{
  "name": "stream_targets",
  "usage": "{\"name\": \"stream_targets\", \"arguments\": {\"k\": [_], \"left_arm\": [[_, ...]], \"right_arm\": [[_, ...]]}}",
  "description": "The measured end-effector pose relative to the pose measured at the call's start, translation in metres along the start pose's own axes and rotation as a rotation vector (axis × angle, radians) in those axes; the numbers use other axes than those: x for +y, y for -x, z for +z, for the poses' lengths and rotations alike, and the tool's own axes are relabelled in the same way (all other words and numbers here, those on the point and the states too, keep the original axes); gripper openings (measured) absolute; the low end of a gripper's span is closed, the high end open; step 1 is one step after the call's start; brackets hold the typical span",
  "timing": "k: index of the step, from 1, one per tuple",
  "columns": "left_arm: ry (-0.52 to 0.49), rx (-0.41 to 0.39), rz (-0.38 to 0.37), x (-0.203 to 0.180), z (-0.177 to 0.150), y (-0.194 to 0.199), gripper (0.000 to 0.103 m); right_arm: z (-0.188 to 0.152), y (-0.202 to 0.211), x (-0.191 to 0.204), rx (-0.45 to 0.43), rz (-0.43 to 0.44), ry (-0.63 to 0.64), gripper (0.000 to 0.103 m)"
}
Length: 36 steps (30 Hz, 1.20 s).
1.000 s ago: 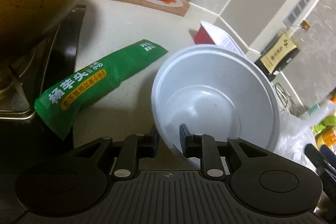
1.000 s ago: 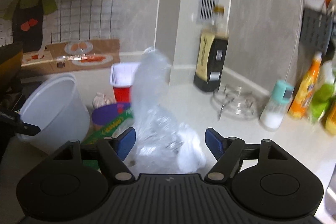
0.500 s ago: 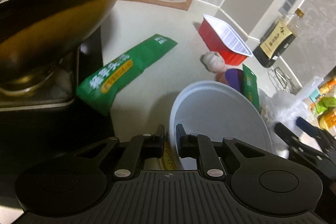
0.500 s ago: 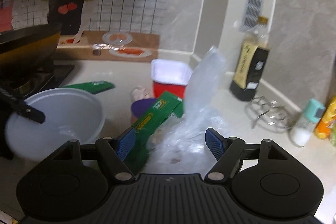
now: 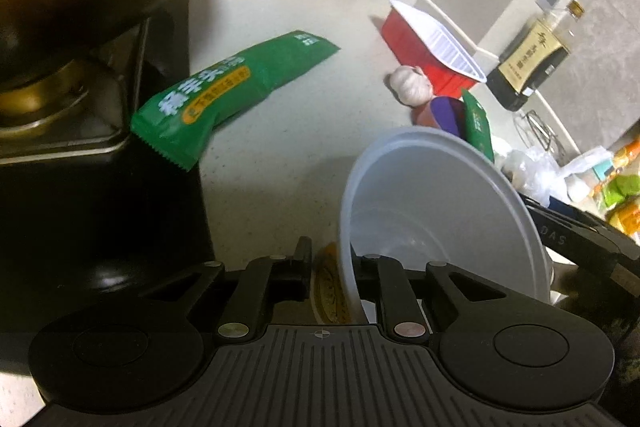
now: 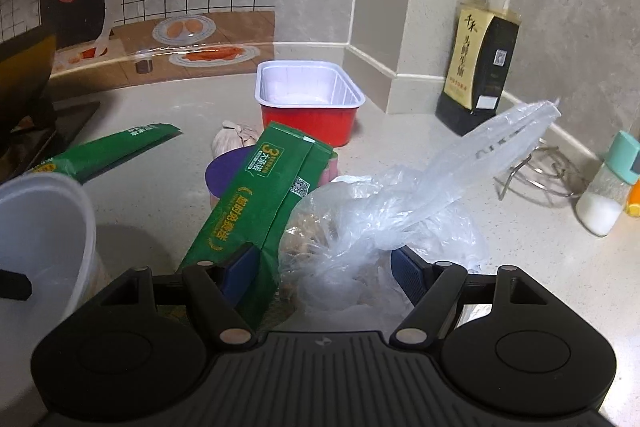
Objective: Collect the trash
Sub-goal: 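Carry the white cup and plastic bag down toward the green-lined trash bin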
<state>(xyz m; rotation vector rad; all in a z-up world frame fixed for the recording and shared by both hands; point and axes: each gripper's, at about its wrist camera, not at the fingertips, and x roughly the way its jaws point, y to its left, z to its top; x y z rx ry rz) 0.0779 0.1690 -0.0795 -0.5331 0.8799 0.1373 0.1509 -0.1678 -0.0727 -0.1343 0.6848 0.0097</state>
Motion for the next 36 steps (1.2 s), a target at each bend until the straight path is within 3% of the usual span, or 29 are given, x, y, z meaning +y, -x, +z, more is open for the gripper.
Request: {"name": "stream_targets", "arguments": {"k": [1,2,3,5,7,15,20,28,32,36], "left_arm": [[0.018,0.004,-0.004,0.003,0.0,0.001,0.016],[0.028,0.003,-0.007,0.005,0.0,0.002,0.016],[0.034,-0.001,-0.009,0.008,0.0,0.003,0.015],[0.041,-0.015,-0.013,0.011,0.001,0.008,0.015],[0.031,-0.041,-0.011,0.012,0.005,0.017,0.015],[-0.029,-0.191,-0.053,-0.001,0.04,0.055,0.015],[-0.11,-0.206,-0.145,-0.03,0.05,0.064,0.015],[-0.341,-0.083,-0.331,-0.097,0.034,0.042,0.015],[-0.459,0.052,-0.387,-0.134,0.009,0.014,0.015],[-0.613,0.254,-0.424,-0.175,-0.043,-0.027,0.015]], "right_arm": [[0.002,0.0,-0.002,0.007,0.022,-0.014,0.067],[0.004,0.001,-0.003,0.011,0.047,-0.022,0.05],[0.006,0.001,-0.004,0.021,0.069,-0.023,0.042],[0.011,0.003,-0.005,0.034,0.102,-0.031,0.029],[0.015,0.01,-0.005,0.024,0.117,-0.042,0.024],[0.039,0.07,-0.015,-0.128,0.144,-0.104,0.022],[0.042,0.101,-0.03,-0.191,0.112,-0.133,0.022],[0.009,0.133,-0.059,-0.169,-0.043,-0.192,0.022],[-0.02,0.167,-0.079,-0.17,-0.157,-0.238,0.022],[-0.056,0.2,-0.099,-0.145,-0.277,-0.273,0.022]]}}
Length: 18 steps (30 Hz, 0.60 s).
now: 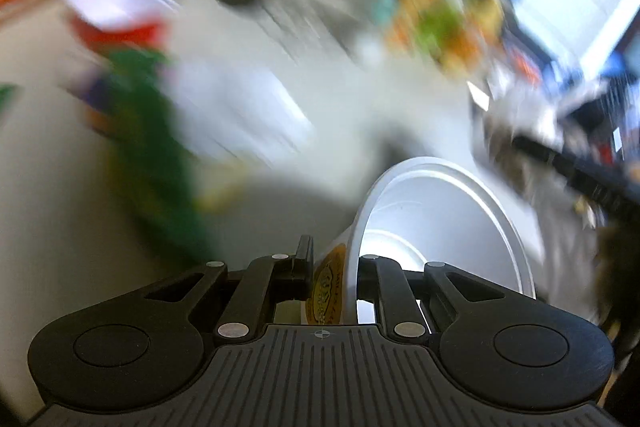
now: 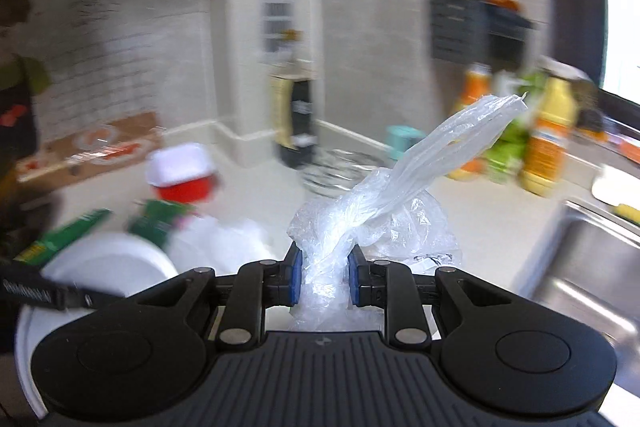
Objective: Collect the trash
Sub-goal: 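Carry the white cup and plastic bag down toward the green-lined trash bin, then open the left tool to drop the cup while the right tool releases the bag into the bin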
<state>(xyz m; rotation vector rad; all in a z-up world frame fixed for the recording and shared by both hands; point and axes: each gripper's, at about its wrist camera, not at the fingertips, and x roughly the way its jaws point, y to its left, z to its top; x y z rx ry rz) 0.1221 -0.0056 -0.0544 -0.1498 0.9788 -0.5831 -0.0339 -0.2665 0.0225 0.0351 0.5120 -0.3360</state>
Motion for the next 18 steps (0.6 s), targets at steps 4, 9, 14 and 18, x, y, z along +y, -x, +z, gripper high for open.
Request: {"name": "stream_targets", "arguments": {"k": [4,9,14,18], "left_arm": [[-0.08,0.199,-0.039,-0.031,-0.024,-0.077,0.015],[-0.077,0.405,0.015,-0.043,-0.067,-0.172,0.015],[-0.028,0.497,0.11,-0.029,-0.103,-0.249,0.015],[0.058,0.523,0.191,-0.009,-0.13,-0.307,0.02]], "right_arm": [[-0.039,0.014,-0.036,0.082,-0.082,-0.025,0.022],[-0.097,0.006,-0.064,0.258,-0.139,-0.047,0.022],[-0.158,-0.01,-0.071,0.442,-0.146,-0.049,0.022],[-0.203,-0.022,-0.076,0.559,-0.123,-0.104,0.022]]}}
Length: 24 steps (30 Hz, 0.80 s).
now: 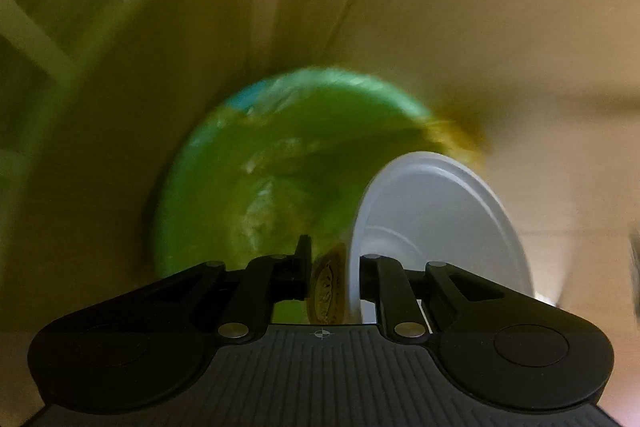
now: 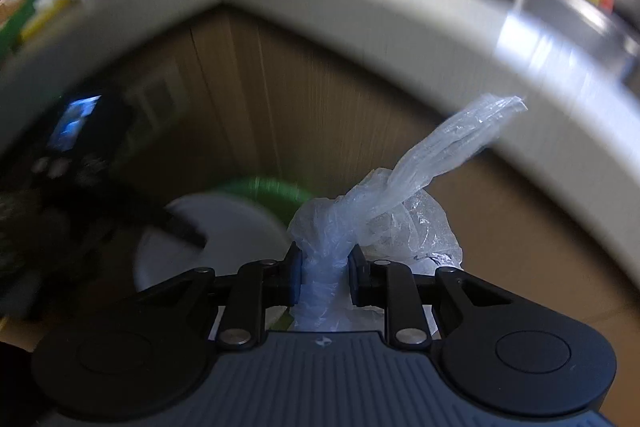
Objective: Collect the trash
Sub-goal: 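Open the left tool to drop the cup while the right tool releases the bag into the bin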
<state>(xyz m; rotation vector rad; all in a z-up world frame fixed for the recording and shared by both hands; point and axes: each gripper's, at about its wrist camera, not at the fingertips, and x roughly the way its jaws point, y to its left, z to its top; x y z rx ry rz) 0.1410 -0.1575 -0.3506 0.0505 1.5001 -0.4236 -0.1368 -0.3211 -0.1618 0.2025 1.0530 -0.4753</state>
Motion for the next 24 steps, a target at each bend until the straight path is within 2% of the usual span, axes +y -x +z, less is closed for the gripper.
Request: {"name": "stream_targets", "arguments": {"k": [3,6,12,16,19,24], "left_arm": [[0.065,0.009,-0.003,0.007,0.006,-0.036,0.029],[0.075,0.03,0.026,0.008,0.008,-0.06,0.034],[0.071,0.01,0.016,0.015,0.008,-0.058,0.035],[0.004,0.117,-0.061,0.008,0.007,-0.078,0.037],[-0.057,0.162,-0.006,-0.004,0.001,-0.103,0.037],[-0.028,0.249,0.084,0.002,-0.01,-0.14,0.037]], "right_arm": [[-0.015,-0.023,-0.002,0.054,0.012,-0.021,0.022],[-0.021,-0.037,-0.005,0.083,0.013,-0.031,0.022],[-0.024,-0.064,-0.009,0.149,0.016,-0.033,0.022],[-0.028,-0.077,-0.002,0.189,0.004,0.019,0.022],[-0.027,-0.081,0.007,0.2,0.014,0.052,0.022],[-0.03,-0.093,0.013,0.233,0.016,0.085,0.022]]}}
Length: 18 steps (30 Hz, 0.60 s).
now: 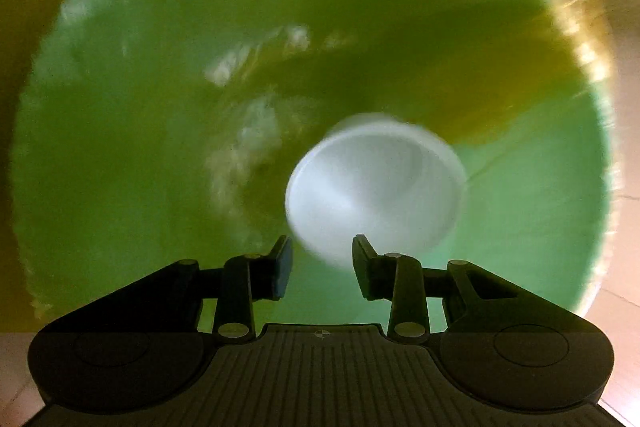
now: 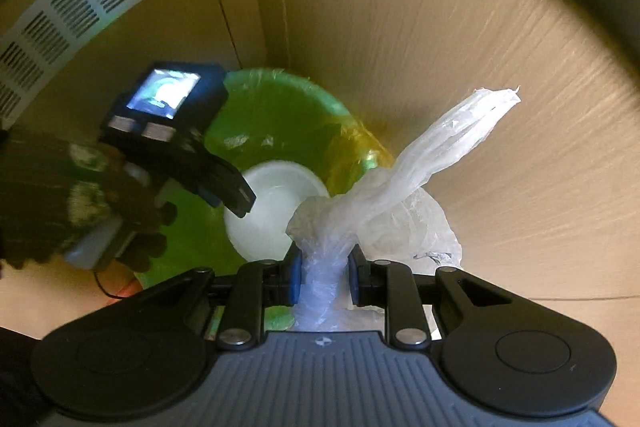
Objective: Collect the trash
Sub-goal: 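Open the left tool to drop the cup while the right tool releases the bag into the bin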
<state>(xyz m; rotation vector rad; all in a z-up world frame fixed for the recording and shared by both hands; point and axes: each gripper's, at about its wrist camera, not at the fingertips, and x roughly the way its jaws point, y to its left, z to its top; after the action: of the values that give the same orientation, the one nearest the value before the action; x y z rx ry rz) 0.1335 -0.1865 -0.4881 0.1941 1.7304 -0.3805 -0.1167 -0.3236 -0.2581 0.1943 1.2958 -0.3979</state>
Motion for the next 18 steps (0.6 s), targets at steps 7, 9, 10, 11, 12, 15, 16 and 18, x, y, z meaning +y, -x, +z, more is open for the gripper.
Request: {"name": "stream_targets", "arguments": {"k": [7,9,10,11,12,15,16,18], "left_arm": [[0.112,-0.082,-0.105,0.031,-0.026,0.046,0.036],[0.14,-0.132,-0.144,0.032,-0.037,0.071,0.036],[0.145,-0.148,-0.154,0.033,-0.045,0.09,0.036],[0.145,-0.163,-0.164,0.037,-0.053,0.107,0.036],[0.139,-0.181,-0.173,0.039,-0.059,0.126,0.037],[0.1,-0.241,-0.196,0.033,-0.076,0.178,0.037],[0.087,-0.262,-0.208,0.033,-0.077,0.193,0.037],[0.038,-0.314,-0.241,0.026,-0.084,0.216,0.036]], "right_arm": [[-0.004,-0.012,0.002,0.028,0.045,-0.009,0.022],[0.001,-0.018,0.008,0.021,0.07,-0.003,0.022],[0.004,-0.02,0.011,0.015,0.077,0.002,0.022],[0.007,-0.024,0.015,0.008,0.086,0.008,0.022],[0.012,-0.028,0.021,0.004,0.093,0.013,0.022],[0.023,-0.04,0.037,0.002,0.124,0.018,0.022],[0.023,-0.044,0.041,0.001,0.139,0.018,0.022],[0.024,-0.052,0.045,-0.011,0.18,0.012,0.022]]}}
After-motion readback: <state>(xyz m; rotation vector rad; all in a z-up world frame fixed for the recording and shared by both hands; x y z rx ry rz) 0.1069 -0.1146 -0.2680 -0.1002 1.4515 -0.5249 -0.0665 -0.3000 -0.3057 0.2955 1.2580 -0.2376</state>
